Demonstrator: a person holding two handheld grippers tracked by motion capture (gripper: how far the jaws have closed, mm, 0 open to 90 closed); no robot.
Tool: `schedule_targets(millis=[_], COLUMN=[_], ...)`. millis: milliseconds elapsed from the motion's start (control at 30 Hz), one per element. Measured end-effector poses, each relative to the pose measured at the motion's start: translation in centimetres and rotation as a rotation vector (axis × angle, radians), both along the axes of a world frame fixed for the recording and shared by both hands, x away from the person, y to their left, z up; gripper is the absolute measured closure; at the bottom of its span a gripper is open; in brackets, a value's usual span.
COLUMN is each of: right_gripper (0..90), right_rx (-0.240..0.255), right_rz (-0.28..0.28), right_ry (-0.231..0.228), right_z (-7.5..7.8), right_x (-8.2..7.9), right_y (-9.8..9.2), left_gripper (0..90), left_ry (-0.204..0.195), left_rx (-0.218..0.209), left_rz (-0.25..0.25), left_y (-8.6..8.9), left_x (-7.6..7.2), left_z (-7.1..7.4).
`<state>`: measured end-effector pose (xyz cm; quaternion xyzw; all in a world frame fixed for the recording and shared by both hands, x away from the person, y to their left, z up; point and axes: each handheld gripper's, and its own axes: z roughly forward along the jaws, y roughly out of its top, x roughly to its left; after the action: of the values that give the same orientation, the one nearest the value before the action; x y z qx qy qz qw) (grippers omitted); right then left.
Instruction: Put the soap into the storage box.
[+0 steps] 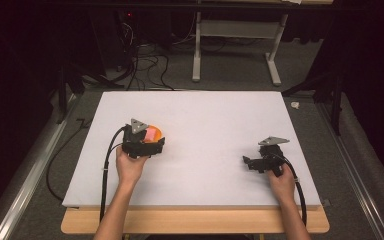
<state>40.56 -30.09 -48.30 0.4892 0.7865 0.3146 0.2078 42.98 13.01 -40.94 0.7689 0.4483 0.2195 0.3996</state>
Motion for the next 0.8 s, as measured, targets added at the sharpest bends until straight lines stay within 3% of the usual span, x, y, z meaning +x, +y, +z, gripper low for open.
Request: schedule_targets(millis=[800], right_gripper=[14.3], right_rx=[-0.001], right_rz=[0.000], right_ry=[0.000], right_z=[0.0], right_x=[0.0], right_y=[0.0], left_gripper=[16.5], left_ry=[-0.002], left_rx=[-0.063], left_rz=[-0.077], left_y=[-1.1], left_x=[-2.4], left_z=[-0.2])
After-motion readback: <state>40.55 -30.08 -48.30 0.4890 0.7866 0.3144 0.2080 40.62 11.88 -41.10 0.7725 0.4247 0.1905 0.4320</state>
